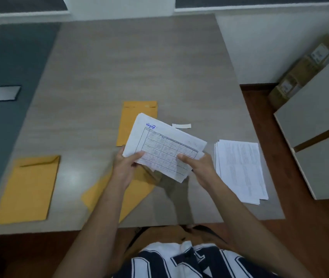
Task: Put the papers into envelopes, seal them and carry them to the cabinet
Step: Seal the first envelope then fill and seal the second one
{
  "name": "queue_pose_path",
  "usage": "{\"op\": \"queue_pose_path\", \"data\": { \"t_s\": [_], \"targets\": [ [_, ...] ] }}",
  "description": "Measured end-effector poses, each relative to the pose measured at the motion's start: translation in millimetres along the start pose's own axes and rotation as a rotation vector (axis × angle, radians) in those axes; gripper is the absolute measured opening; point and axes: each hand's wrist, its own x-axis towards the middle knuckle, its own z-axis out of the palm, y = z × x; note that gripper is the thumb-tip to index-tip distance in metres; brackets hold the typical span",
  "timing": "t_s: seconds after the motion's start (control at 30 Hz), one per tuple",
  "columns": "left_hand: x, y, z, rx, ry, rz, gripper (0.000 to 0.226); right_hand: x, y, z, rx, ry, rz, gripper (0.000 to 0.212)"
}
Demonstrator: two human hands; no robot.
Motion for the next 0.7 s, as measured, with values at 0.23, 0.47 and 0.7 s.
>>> {"op": "queue_pose_path", "data": {
  "t_s": [0.23, 0.47, 0.7],
  "targets": [
    [-12, 22, -81, 0.556, 0.032, 0.069, 0.037, -14, 10, 59, -0.209, -0.074, -0.086, 0.030],
    [-15, -9, -117, 0.631, 0.061, -0.034, 0.033, -24, 43, 83, -0.389, -0.062, -0.059, 0.029],
    [-15, -18, -130, 0.501, 0.056, -0.022, 0.034, -29, 61, 89, -0.404, -0.045, -0.036, 0.037]
  ]
}}
